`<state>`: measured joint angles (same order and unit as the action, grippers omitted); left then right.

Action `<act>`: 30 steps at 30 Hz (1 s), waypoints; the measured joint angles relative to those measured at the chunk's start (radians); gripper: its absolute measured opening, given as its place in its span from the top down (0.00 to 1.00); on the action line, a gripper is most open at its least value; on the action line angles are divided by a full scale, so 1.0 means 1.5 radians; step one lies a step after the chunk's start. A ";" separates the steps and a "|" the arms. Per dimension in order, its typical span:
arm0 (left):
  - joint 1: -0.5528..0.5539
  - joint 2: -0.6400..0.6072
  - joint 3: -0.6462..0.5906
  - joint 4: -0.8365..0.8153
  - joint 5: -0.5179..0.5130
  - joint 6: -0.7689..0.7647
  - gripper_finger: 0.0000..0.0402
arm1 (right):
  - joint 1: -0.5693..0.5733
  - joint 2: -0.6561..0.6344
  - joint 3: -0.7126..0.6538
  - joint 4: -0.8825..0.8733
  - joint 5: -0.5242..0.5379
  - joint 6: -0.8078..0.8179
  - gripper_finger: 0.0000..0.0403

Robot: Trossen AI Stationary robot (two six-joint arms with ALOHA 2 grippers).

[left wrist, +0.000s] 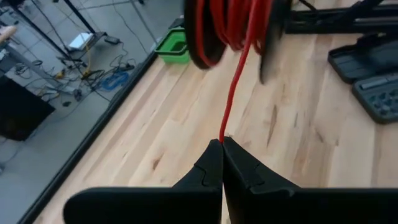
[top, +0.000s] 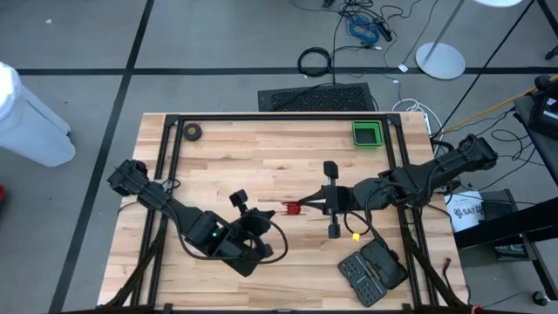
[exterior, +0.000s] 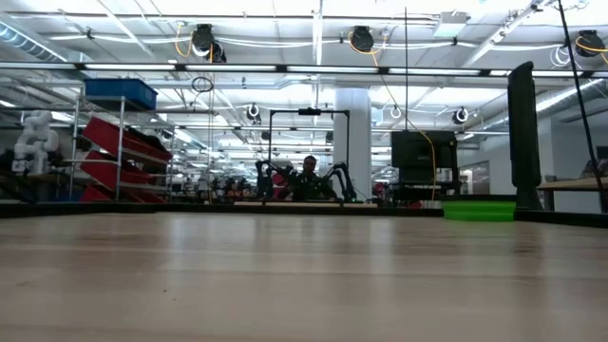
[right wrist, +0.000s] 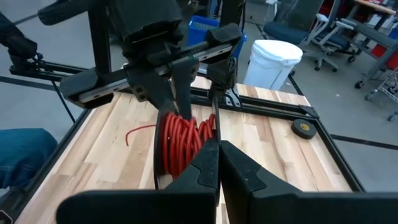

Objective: Coil cords
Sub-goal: Coil the red wire into the spool

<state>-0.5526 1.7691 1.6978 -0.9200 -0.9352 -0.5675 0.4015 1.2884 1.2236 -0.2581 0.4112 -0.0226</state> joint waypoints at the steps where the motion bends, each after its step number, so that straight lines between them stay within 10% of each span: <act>1: 0.000 0.000 -0.003 0.000 0.008 0.000 1.00 | 0.000 0.000 0.000 0.000 0.000 0.000 1.00; 30: -0.006 0.000 -0.011 0.016 0.059 -0.001 0.74 | 0.000 0.000 0.000 -0.001 0.001 0.012 1.00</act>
<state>-0.5619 1.7691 1.6810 -0.8967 -0.8466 -0.5686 0.4015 1.2881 1.2236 -0.2588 0.4122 -0.0040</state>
